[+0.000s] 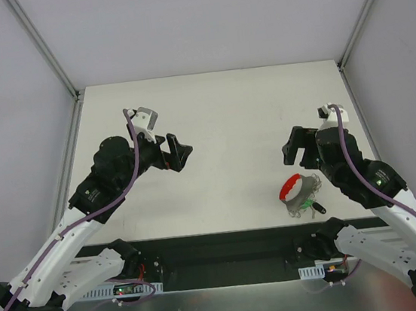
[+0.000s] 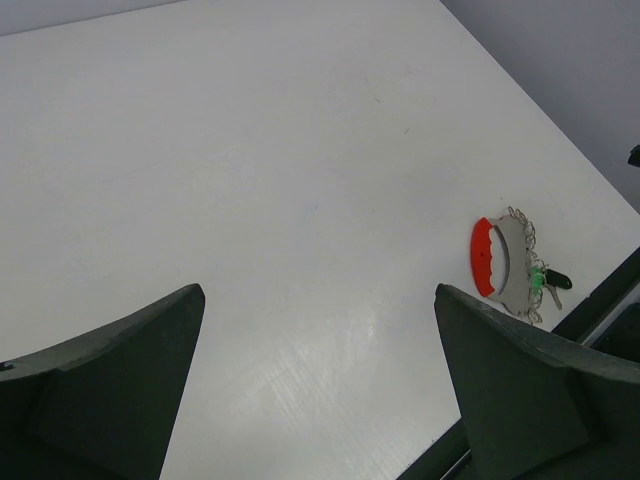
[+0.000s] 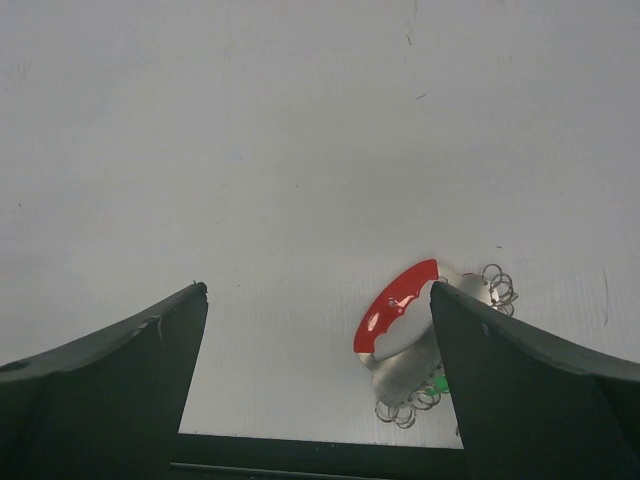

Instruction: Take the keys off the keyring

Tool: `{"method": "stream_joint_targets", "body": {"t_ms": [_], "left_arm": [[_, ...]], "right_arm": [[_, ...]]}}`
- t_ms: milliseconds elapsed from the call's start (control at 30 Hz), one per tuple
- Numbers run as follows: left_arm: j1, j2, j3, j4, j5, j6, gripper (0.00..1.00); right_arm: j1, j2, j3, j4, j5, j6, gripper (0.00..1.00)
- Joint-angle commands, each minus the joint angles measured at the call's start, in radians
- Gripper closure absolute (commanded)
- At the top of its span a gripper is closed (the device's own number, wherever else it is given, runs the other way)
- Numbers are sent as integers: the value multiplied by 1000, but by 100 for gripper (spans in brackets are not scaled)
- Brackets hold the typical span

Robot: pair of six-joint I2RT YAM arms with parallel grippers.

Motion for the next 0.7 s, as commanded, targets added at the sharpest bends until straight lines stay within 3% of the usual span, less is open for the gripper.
{"method": "stream_joint_targets", "body": {"t_ms": [0, 400, 500, 533, 667], "left_arm": [[0, -3, -4, 30, -11, -10, 1], [-2, -1, -5, 30, -22, -8, 1], [-2, -6, -7, 29, -17, -10, 1], [-2, -7, -7, 29, -17, -10, 1], [-2, -6, -7, 30, -13, -11, 1]], "right_arm": [[4, -6, 31, -2, 38, 19, 3], [4, 112, 17, -134, 208, 192, 2], [2, 214, 8, -180, 293, 246, 13], [-5, 246, 8, -189, 303, 257, 22], [-36, 414, -17, -195, 250, 317, 38]]}}
